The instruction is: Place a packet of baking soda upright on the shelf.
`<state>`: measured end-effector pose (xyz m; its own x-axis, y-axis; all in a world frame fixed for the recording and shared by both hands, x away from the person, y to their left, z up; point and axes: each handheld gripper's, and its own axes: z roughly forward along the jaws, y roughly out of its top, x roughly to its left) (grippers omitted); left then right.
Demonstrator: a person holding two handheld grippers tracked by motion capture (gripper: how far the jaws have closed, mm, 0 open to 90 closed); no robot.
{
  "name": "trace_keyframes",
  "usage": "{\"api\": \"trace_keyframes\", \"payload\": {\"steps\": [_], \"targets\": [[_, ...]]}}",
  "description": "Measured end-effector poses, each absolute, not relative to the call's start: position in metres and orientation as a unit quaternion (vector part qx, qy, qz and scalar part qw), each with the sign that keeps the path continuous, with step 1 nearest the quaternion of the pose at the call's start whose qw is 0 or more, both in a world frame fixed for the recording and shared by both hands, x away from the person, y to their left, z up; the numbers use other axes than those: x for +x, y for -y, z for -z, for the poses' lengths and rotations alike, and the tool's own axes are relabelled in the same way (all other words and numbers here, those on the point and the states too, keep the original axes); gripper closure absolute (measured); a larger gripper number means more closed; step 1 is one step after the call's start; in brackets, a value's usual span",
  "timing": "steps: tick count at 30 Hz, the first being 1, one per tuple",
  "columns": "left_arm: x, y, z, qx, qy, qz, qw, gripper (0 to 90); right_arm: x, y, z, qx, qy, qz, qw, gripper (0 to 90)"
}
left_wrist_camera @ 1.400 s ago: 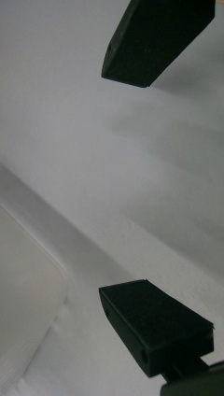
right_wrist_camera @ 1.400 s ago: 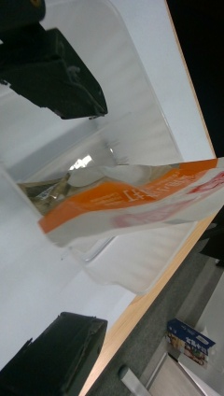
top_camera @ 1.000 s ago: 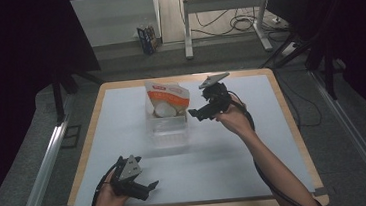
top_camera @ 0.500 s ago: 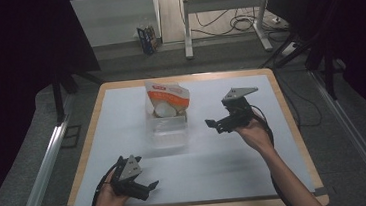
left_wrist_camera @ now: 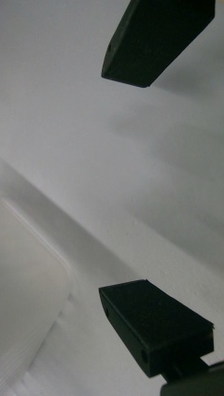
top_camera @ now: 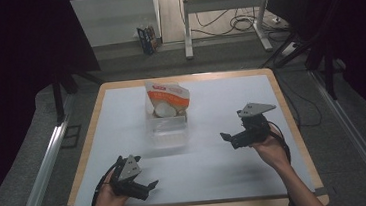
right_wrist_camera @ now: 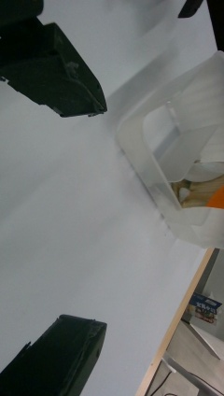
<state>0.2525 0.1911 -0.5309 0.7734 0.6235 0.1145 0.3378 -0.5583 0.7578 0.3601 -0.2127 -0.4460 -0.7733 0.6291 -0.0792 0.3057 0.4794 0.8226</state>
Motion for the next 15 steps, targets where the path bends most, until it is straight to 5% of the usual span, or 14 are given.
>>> {"api": "trace_keyframes", "payload": {"steps": [9,15], "targets": [[0.253,-0.190,0.532,0.865,-0.276,-0.187,0.375,0.9,0.335,0.239,0.463,0.315,-0.816,-0.437,0.210,0.0],[0.253,-0.189,0.532,0.865,-0.276,-0.185,0.375,0.9,0.329,0.255,0.484,0.341,-0.820,-0.421,0.184,0.0]]}}
